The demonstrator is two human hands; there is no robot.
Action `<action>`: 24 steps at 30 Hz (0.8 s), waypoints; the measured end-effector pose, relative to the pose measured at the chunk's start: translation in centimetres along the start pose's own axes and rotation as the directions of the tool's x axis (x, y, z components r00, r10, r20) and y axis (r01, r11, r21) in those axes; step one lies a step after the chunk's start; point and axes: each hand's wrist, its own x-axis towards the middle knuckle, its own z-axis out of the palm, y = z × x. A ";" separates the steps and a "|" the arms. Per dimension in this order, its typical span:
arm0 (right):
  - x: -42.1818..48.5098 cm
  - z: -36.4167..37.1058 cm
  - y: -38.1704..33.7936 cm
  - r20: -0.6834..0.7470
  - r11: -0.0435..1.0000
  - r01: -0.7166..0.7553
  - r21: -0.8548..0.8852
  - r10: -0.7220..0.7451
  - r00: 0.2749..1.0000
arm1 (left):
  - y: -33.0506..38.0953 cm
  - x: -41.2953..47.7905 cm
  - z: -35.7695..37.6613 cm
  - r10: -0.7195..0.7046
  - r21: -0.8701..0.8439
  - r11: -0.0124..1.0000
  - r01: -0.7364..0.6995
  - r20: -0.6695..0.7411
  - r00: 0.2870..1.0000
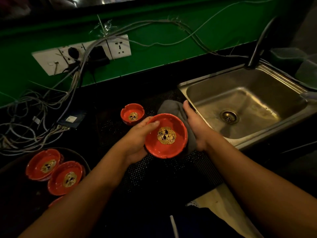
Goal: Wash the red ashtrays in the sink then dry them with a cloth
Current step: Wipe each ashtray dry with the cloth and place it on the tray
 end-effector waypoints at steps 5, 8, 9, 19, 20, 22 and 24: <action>-0.9 0.5 0.8 -0.067 0.950 -0.077 -0.304 0.060 0.996 | -1.6 -0.2 0.4 -0.052 -0.178 0.982 0.057 0.033 0.998; -0.8 -0.1 0.4 -0.235 0.920 -0.042 -0.390 -0.055 0.970 | -2.2 0.1 -0.1 -0.058 -0.212 0.976 0.042 -0.068 0.996; -0.8 -0.4 0.4 -0.280 0.928 0.010 -0.373 -0.123 0.952 | -2.3 0.2 -0.3 -0.053 -0.220 0.975 0.027 -0.116 0.992; -1.0 2.7 3.2 -0.068 0.905 0.098 -0.414 -0.138 0.988 | -2.3 -0.2 -0.1 0.193 0.014 0.979 -0.205 -0.405 0.894; -0.6 2.7 3.2 -0.089 0.914 0.088 -0.396 -0.133 0.987 | -2.2 -0.4 -0.3 0.194 0.013 0.978 -0.210 -0.438 0.878; 0.1 2.3 3.1 -0.099 0.916 0.088 -0.390 -0.137 0.986 | -2.0 -0.8 -1.3 0.098 -0.122 0.975 -0.184 -0.510 0.855; 0.7 1.9 2.6 -0.083 0.892 0.112 -0.437 -0.164 0.983 | -2.0 -1.6 -2.4 -0.075 -0.303 0.948 -0.099 -0.514 0.855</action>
